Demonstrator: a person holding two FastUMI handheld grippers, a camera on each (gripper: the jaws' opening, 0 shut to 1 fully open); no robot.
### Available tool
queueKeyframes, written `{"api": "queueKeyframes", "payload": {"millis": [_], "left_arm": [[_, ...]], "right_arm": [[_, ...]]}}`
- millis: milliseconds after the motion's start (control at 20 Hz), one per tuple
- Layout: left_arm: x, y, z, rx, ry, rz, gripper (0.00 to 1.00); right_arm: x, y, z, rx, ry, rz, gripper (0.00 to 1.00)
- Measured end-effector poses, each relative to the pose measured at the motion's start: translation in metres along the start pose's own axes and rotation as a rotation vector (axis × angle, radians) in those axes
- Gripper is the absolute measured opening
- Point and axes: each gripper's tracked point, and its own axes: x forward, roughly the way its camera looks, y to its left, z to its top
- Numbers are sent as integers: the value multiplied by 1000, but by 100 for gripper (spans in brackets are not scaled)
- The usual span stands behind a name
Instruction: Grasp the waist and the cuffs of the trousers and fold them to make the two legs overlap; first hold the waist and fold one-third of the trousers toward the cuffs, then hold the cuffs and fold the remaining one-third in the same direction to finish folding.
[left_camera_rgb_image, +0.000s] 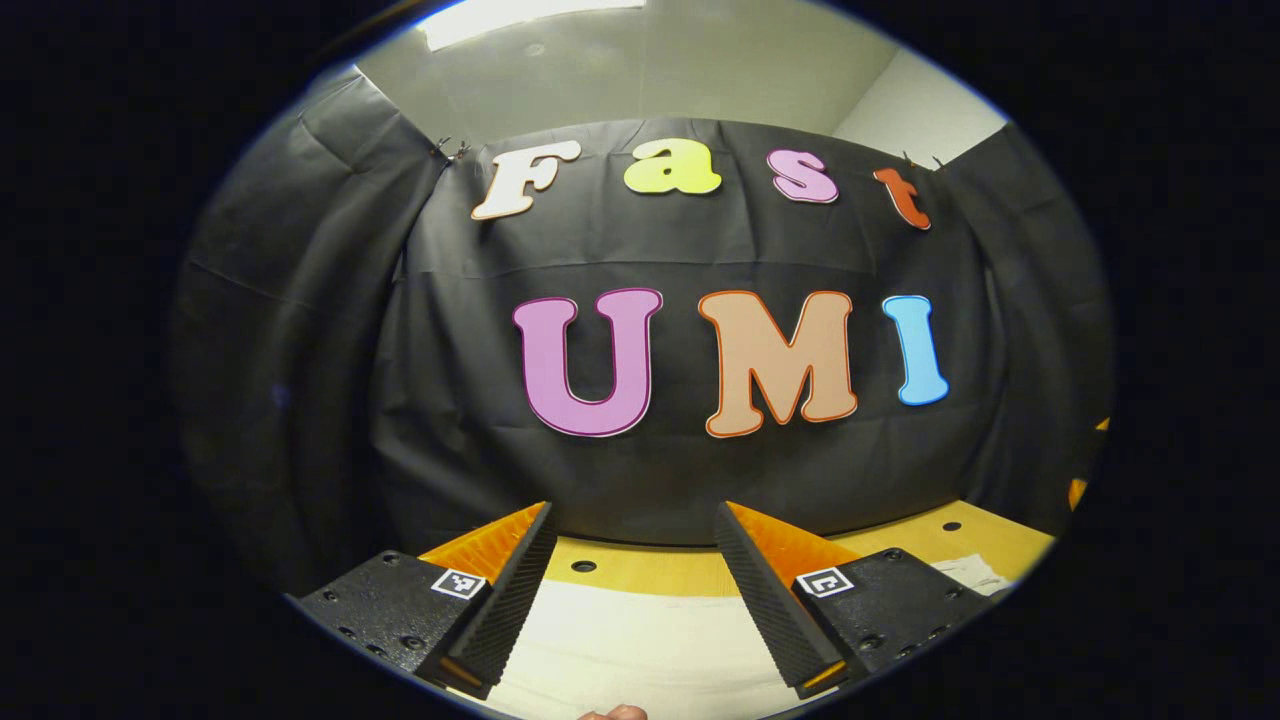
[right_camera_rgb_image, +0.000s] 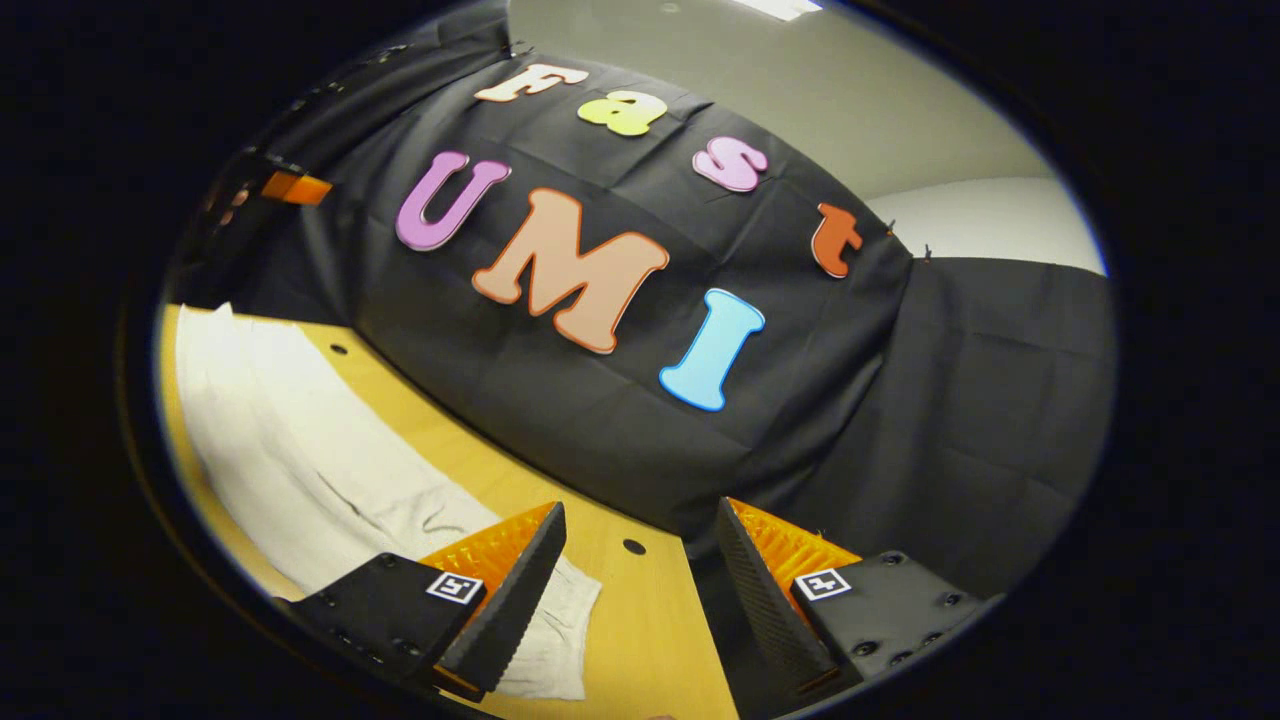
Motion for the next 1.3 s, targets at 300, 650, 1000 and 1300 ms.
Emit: {"api": "queueKeyframes", "payload": {"millis": [300, 650, 1000, 1300], "left_arm": [[-2, -11, -9, 8, 22, 15, 96], [-12, -16, -17, 35, 39, 45, 96], [-22, -20, -23, 47, 56, 76, 96], [-28, -22, -24, 86, 63, 88, 96]], "right_arm": [[-12, 23, -55, -137, 66, 112, 97], [-32, 71, -127, -340, 121, 344, 98], [-49, 107, -191, -505, 191, 549, 98], [-58, 123, -220, -630, 215, 649, 98]]}}
